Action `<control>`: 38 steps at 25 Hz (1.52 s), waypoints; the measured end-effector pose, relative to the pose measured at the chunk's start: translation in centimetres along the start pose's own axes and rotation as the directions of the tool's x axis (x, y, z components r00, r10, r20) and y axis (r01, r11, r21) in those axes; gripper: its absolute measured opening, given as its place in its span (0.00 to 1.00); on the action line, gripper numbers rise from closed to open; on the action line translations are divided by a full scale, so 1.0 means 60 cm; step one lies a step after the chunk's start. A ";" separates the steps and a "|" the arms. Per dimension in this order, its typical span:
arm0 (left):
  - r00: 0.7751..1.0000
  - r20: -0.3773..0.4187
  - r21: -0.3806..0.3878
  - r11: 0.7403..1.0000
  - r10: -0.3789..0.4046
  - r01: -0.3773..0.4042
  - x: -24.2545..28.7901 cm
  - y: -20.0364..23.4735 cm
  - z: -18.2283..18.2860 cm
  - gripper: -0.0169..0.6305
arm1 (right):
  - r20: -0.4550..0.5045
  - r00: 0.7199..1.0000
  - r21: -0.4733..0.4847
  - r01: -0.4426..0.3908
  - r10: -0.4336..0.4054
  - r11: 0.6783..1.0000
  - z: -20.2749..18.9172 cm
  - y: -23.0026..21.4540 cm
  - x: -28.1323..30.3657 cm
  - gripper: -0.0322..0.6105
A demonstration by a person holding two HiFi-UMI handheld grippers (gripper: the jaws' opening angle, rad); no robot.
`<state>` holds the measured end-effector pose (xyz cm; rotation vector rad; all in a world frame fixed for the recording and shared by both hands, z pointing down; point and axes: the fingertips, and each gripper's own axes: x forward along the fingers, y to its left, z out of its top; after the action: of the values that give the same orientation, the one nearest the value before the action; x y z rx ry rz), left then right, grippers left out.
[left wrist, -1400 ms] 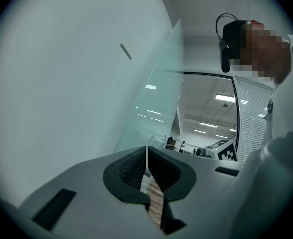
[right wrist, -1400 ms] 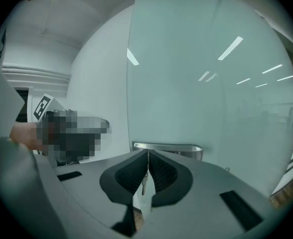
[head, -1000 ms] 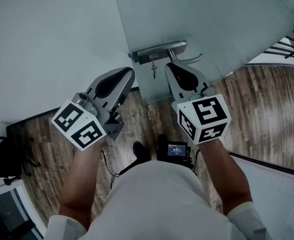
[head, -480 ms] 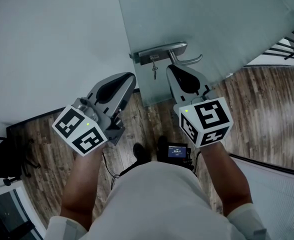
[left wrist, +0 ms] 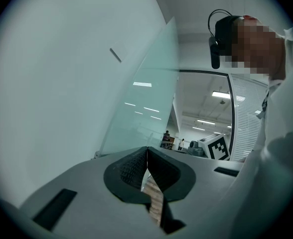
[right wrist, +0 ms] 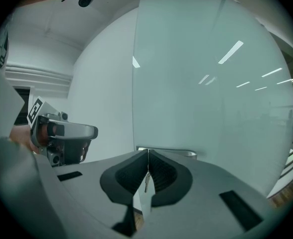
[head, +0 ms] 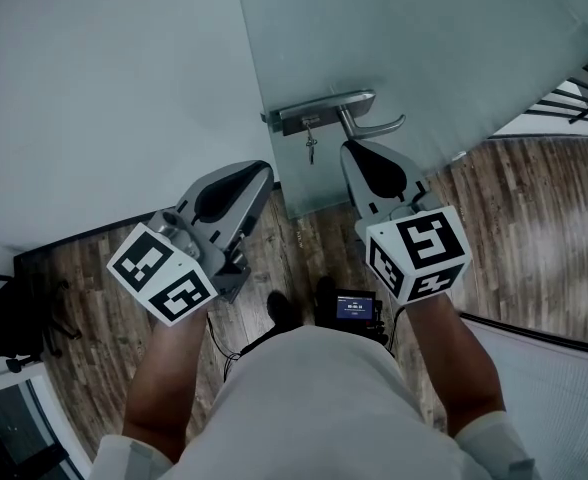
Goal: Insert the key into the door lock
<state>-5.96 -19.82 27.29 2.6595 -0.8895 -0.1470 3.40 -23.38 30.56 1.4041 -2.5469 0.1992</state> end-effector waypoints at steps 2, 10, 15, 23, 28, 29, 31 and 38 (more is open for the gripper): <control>1.000 -0.003 0.000 1.000 -0.001 0.001 0.000 -0.002 -0.001 0.05 | 0.000 1.000 0.004 0.001 -0.001 1.000 -0.001 -0.002 -0.003 0.07; 1.000 -0.010 -0.001 1.000 0.001 -0.001 -0.011 -0.023 -0.004 0.05 | 0.008 1.000 0.009 0.001 -0.001 1.000 0.005 0.001 -0.032 0.07; 1.000 -0.015 -0.011 1.000 -0.001 0.000 -0.017 -0.030 -0.010 0.05 | 0.006 1.000 0.013 0.002 -0.002 1.000 0.003 0.004 -0.044 0.07; 1.000 -0.023 -0.024 1.000 -0.004 0.003 -0.028 -0.043 -0.022 0.05 | 0.007 1.000 0.028 0.000 -0.001 1.000 -0.002 0.009 -0.060 0.07; 0.999 -0.032 -0.036 0.999 -0.005 0.004 -0.036 -0.051 -0.029 0.05 | 0.006 1.000 0.027 -0.005 0.004 1.000 -0.001 0.017 -0.071 0.07; 0.999 -0.034 -0.038 0.999 -0.006 0.004 -0.038 -0.052 -0.029 0.05 | 0.006 1.000 0.027 -0.004 0.004 1.000 0.000 0.018 -0.073 0.07; 0.999 -0.036 -0.038 0.999 -0.008 0.006 -0.040 -0.056 -0.029 0.05 | 0.007 1.000 0.026 -0.005 0.004 1.000 0.003 0.019 -0.077 0.07; 0.999 -0.042 -0.035 0.999 -0.011 0.009 -0.048 -0.064 -0.034 0.05 | 0.003 1.000 0.032 -0.007 0.007 0.999 -0.002 0.025 -0.087 0.07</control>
<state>-5.68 -14.64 27.85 2.6255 -0.8527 -0.1076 4.82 -18.28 29.27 1.4079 -2.5618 0.2402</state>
